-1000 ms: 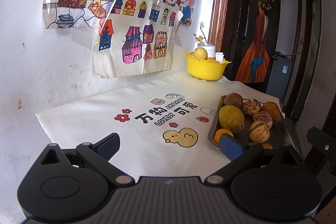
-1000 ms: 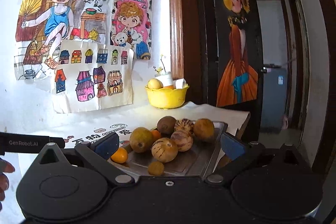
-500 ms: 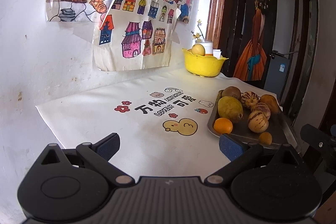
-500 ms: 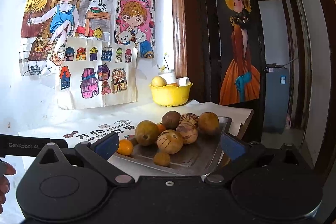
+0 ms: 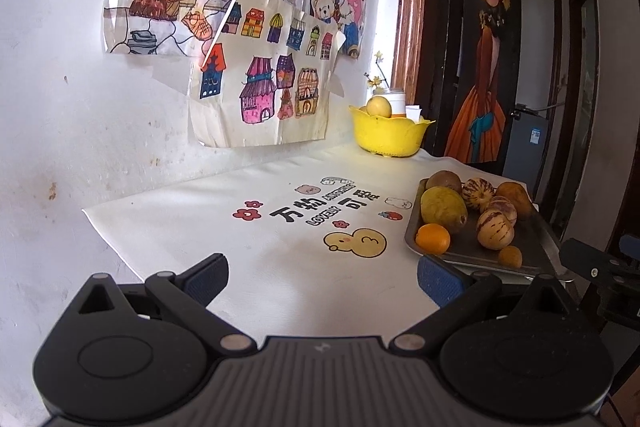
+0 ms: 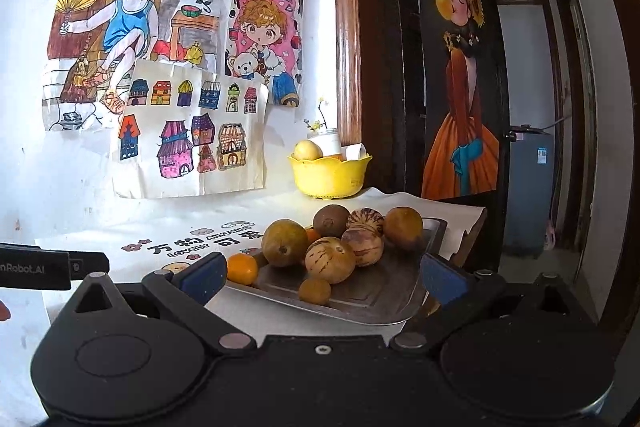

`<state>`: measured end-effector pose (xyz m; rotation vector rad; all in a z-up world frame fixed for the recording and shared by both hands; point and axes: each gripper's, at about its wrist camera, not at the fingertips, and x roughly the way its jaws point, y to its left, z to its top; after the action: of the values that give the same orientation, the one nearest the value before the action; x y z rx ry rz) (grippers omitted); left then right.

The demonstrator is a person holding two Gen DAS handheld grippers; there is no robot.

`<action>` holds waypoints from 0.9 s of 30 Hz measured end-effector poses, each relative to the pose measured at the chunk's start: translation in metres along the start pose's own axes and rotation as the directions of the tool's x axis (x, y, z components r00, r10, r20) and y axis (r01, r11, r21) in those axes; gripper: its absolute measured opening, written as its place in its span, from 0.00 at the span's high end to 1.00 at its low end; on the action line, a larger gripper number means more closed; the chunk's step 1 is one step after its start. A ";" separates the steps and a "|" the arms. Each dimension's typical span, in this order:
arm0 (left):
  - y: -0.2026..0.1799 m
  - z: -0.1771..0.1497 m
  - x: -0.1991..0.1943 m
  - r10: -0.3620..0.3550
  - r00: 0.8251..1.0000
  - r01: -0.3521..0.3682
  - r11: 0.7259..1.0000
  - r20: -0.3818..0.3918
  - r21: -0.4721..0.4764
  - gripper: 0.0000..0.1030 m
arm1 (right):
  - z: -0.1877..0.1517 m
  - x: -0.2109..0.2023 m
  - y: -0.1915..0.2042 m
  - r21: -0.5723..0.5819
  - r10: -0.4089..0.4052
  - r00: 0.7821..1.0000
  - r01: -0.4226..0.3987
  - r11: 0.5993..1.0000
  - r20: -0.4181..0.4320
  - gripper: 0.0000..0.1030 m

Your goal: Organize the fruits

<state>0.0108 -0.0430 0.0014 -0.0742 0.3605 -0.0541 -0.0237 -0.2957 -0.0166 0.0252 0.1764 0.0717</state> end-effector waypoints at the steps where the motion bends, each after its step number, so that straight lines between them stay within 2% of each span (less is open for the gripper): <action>1: 0.001 -0.001 -0.001 -0.003 1.000 0.003 1.000 0.004 0.001 0.00 | -0.001 0.000 0.000 0.000 0.002 1.000 -0.002 1.000 0.004 0.00; 14: 0.007 -0.008 -0.009 -0.056 0.998 0.056 0.998 0.041 0.003 0.00 | -0.008 -0.012 0.004 -0.017 0.023 1.000 -0.023 1.000 0.008 0.00; 27: 0.001 -0.018 -0.010 -0.087 0.996 0.086 0.996 0.020 0.036 0.00 | -0.017 -0.024 0.005 -0.038 0.023 1.000 -0.023 0.999 -0.007 0.00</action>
<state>-0.0051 -0.0429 -0.0121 -0.0560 0.3346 -0.1448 -0.0502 -0.2924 -0.0286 -0.0112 0.1814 0.0979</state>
